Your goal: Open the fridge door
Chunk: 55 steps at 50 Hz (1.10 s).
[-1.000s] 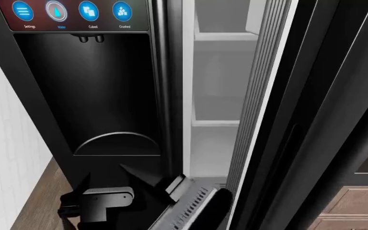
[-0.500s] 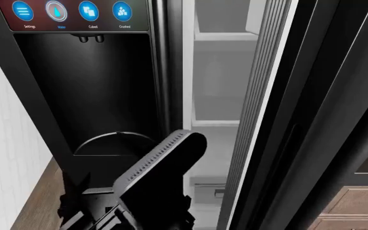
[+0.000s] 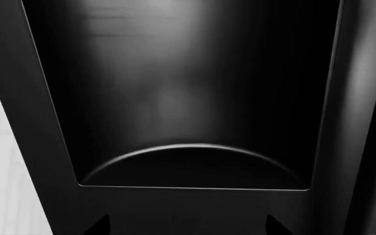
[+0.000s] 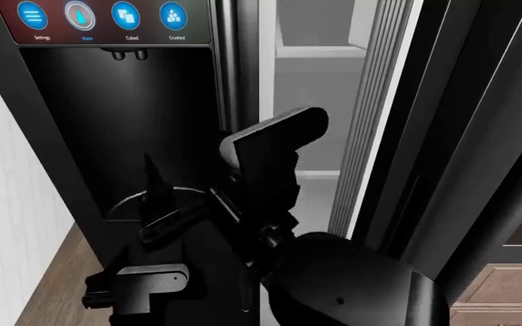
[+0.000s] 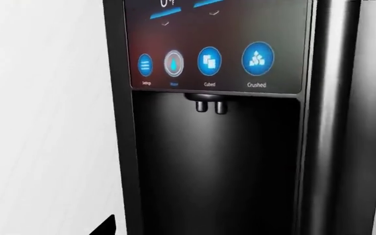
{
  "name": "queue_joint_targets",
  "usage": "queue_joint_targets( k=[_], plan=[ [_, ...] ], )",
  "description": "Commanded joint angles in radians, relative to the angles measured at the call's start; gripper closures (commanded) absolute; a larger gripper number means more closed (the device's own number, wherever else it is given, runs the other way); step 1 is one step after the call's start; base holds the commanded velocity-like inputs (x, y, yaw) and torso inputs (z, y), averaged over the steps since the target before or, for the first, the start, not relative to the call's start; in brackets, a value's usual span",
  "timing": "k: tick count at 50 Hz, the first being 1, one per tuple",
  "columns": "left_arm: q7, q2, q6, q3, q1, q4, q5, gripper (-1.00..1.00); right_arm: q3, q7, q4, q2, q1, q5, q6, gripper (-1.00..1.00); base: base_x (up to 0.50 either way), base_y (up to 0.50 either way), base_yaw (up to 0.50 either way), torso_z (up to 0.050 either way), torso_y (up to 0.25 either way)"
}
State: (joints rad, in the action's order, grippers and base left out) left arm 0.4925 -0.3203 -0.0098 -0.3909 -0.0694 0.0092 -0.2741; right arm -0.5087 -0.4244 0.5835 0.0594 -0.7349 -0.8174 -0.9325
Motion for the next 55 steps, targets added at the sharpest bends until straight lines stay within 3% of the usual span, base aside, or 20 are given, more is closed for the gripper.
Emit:
queue_joint_targets(
  k=[1,23,32,35,49,55],
  plan=[
    [-0.028,0.017,0.017,0.020,0.002,-0.013,0.001,-1.00,0.108,-0.011,-0.076,-0.021,-0.021,-0.066,0.035,-1.00,0.00,0.00,0.00,0.000,0.000],
    [-0.027,0.012,0.022,0.016,0.003,-0.012,-0.005,-1.00,0.172,-0.293,0.103,-0.026,0.068,-0.293,0.084,-1.00,0.00,0.00,0.00,0.000,0.000],
    [-0.025,0.011,0.022,0.013,0.002,-0.012,-0.006,-1.00,0.160,-0.327,0.164,-0.017,0.166,-0.220,0.188,-1.00,0.00,0.00,0.00,0.000,0.000],
    [-0.024,0.010,0.021,0.012,0.001,-0.013,-0.006,-1.00,0.165,-0.347,0.204,-0.024,0.235,-0.118,0.277,-1.00,0.00,0.00,0.00,0.000,0.000],
    [-0.025,0.009,0.027,0.010,0.000,-0.015,-0.010,-1.00,0.079,-0.495,0.375,-0.006,0.385,0.134,0.406,-1.00,0.00,0.00,0.00,0.000,0.000],
    [-0.024,0.007,0.028,0.009,0.001,-0.014,-0.011,-1.00,0.088,-0.536,0.409,0.027,0.396,0.152,0.406,-1.00,0.00,0.00,0.00,0.000,0.000]
  ],
)
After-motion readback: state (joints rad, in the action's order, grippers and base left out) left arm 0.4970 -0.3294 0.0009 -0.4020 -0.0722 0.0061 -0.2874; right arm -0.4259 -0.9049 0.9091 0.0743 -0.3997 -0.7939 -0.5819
